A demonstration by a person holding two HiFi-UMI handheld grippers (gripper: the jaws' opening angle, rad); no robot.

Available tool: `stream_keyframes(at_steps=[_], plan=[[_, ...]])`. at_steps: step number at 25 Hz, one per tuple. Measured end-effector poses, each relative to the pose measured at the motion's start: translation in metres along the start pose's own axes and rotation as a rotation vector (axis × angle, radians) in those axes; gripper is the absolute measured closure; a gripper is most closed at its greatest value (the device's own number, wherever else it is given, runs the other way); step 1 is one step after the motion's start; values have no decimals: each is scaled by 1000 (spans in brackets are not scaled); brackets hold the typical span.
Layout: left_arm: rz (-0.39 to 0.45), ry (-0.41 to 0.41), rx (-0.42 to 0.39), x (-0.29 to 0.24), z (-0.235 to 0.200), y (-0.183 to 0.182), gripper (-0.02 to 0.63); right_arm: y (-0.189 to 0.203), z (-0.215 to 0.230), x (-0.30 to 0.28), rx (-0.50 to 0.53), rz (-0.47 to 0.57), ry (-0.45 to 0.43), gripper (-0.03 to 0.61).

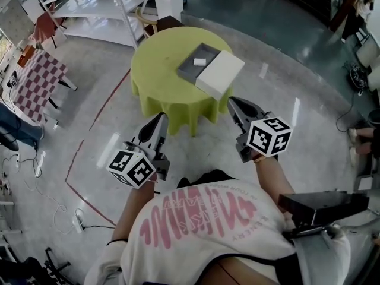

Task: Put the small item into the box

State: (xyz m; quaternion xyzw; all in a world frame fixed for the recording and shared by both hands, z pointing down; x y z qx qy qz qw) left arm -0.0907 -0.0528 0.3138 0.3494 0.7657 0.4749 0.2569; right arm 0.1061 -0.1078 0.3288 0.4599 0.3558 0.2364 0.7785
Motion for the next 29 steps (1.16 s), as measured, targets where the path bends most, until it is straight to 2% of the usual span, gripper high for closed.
stream_keyframes(at_steps=[7, 19, 29], plan=[[16, 10, 11, 9, 19, 6, 606, 10, -5, 20, 34, -26, 6, 572], [46, -23, 42, 29, 39, 14, 606, 28, -13, 40, 76, -76, -27, 572], [57, -33, 60, 40, 48, 21, 606, 41, -15, 53, 76, -92, -33, 572]])
Point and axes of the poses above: the fingertips, and each gripper's own axes: x backward along the fingers, z to its right, y out of its underside, the point moved 1 cm from there along x, backward along the fingers, and after that the axes turned 7 degrees about -z, right-handed, at the moved point
